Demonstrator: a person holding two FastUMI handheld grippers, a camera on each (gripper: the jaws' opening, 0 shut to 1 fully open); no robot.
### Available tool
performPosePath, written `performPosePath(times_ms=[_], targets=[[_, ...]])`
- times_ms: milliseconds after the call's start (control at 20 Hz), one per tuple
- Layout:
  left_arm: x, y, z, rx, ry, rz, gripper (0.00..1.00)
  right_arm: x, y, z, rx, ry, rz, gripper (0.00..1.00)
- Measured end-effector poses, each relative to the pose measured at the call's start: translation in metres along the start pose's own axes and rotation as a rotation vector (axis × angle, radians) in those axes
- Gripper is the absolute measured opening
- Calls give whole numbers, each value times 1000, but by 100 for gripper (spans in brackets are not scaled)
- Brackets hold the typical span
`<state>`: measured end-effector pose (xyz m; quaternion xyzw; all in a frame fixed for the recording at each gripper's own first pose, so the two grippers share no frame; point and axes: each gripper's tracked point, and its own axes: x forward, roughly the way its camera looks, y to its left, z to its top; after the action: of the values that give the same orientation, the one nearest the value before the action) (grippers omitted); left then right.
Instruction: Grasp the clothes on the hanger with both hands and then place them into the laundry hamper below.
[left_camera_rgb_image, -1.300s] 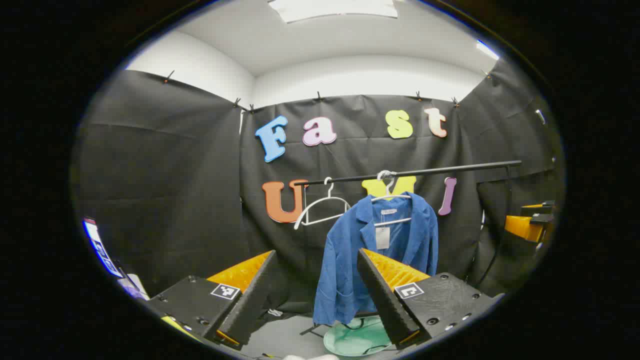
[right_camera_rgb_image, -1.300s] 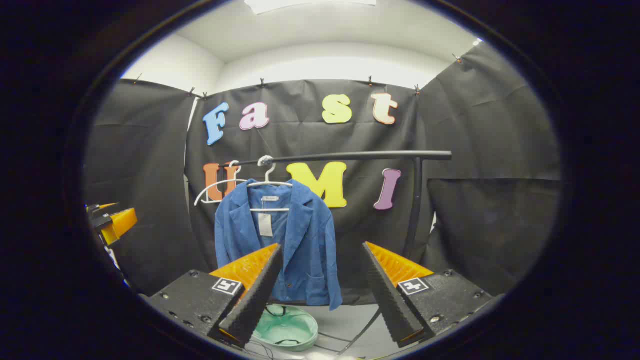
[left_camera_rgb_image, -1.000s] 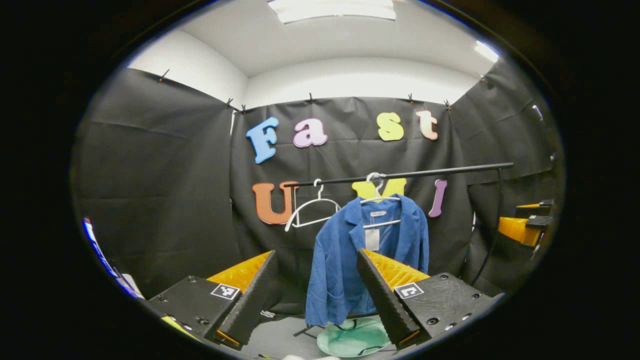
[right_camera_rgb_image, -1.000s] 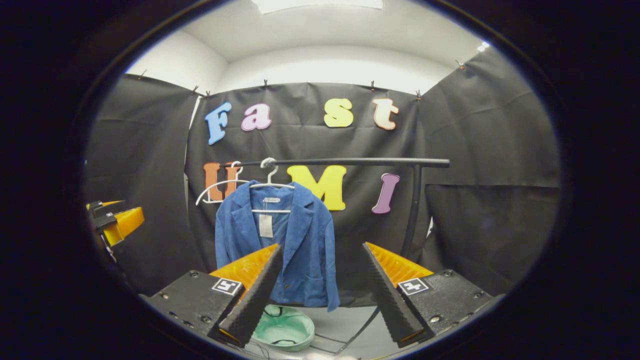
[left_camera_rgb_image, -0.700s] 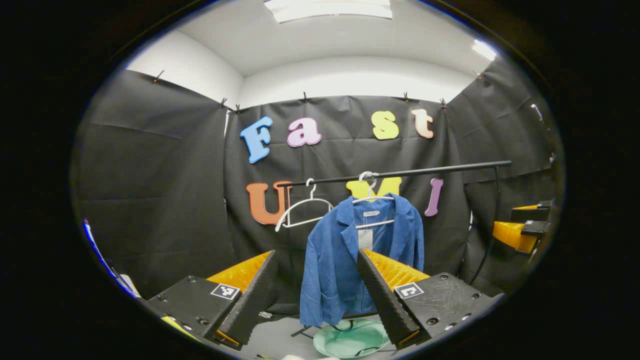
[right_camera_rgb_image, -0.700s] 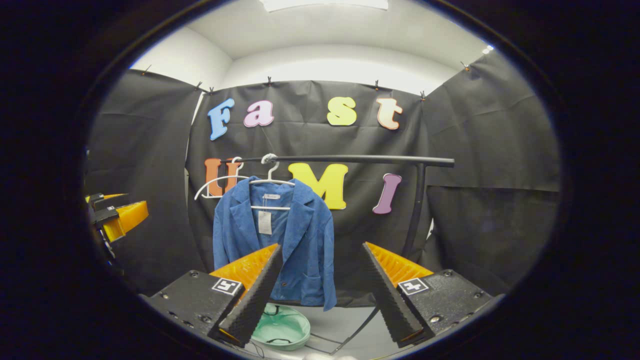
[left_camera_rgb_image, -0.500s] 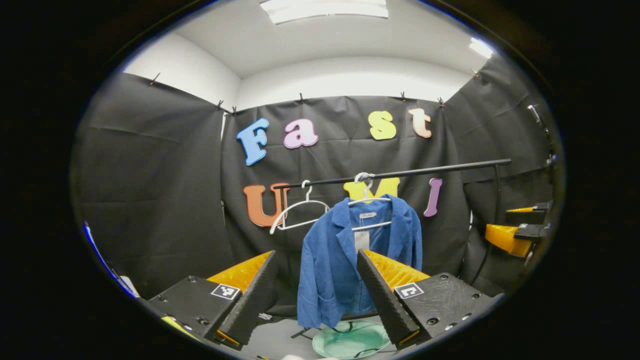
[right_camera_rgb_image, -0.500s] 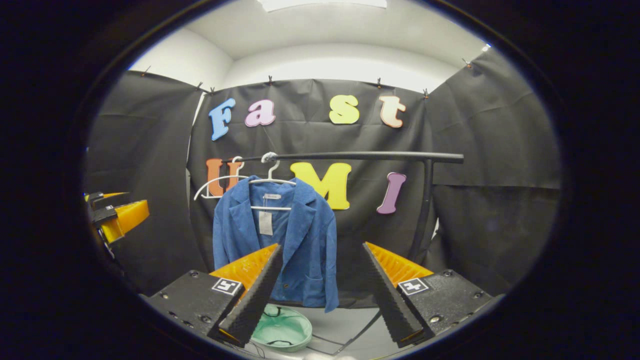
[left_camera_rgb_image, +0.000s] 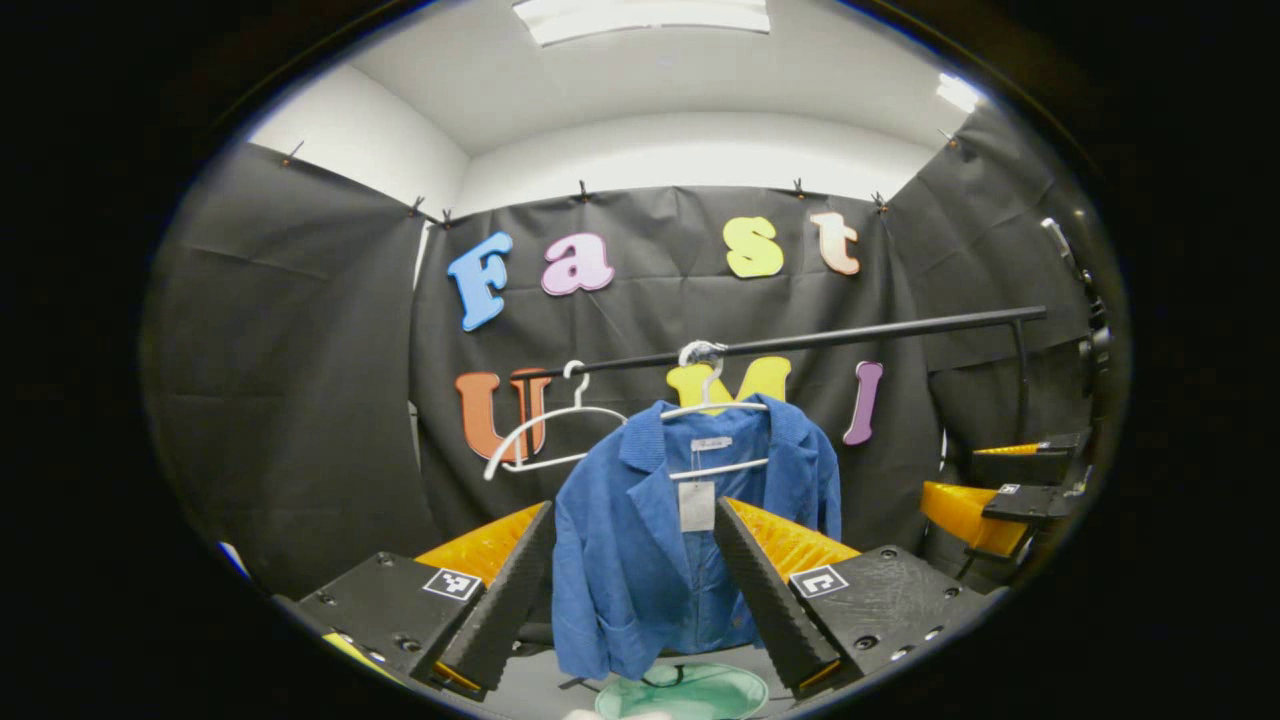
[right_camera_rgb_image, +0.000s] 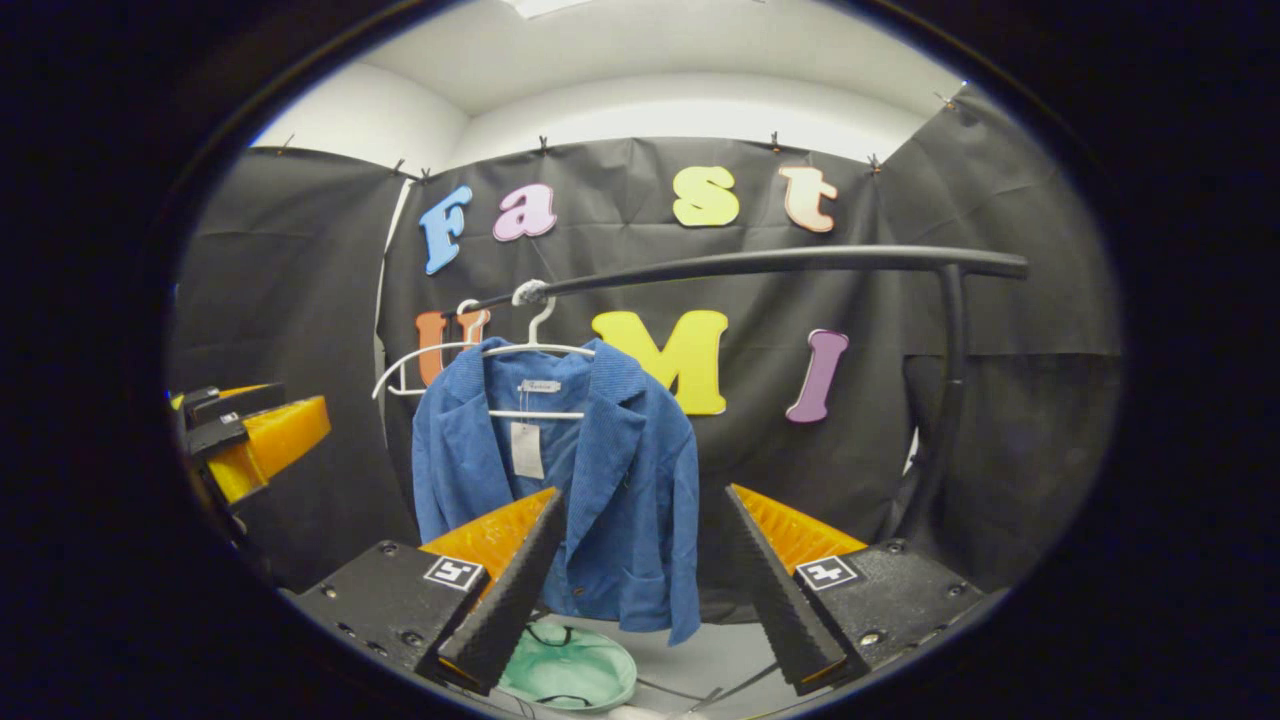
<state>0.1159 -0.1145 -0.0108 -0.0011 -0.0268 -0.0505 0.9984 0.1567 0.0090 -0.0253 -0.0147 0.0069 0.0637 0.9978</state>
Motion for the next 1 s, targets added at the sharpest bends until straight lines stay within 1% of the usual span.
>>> performPosePath(times_ms=[150, 250, 300, 400, 450, 500, 550, 650, 700, 750, 900, 950, 1000], targets=[[42, -11, -11, 35, -26, 2, 99, 47, 9, 0, -9, -11, 46, 99], [69, -12, -15, 77, -49, 21, 98, 79, 18, 0, -4, -10, 86, 100], [82, -11, -21, 86, -51, 29, 99, 94, 19, 1, -2, -12, 95, 99], [107, -16, -33, 71, -46, 16, 98, 124, 21, 4, -2, -17, 116, 99], [120, -17, -41, 47, -31, 11, 99, 136, 24, 5, -7, -24, 128, 99], [132, -18, -50, 14, -13, 7, 97, 151, 25, 4, -17, -26, 135, 99], [144, -19, -57, -15, 7, 6, 98, 164, 25, 1, -25, -24, 139, 99], [163, -12, -66, -34, 24, 28, 98, 186, 27, -6, -35, -11, 143, 99], [168, -10, -68, -31, 27, 37, 96, 196, 27, -10, -40, 3, 139, 99], [174, -8, -72, -26, 33, 45, 99, 205, 27, -14, -40, 9, 136, 99], [180, -8, -76, -10, 43, 54, 96, 225, 28, -22, -33, 37, 124, 99], [185, -8, -78, -4, 41, 51, 100, 226, 29, -21, -31, 37, 123, 99], [190, -10, -79, 10, 45, 50, 100, 227, 31, -20, -28, 31, 125, 99]])
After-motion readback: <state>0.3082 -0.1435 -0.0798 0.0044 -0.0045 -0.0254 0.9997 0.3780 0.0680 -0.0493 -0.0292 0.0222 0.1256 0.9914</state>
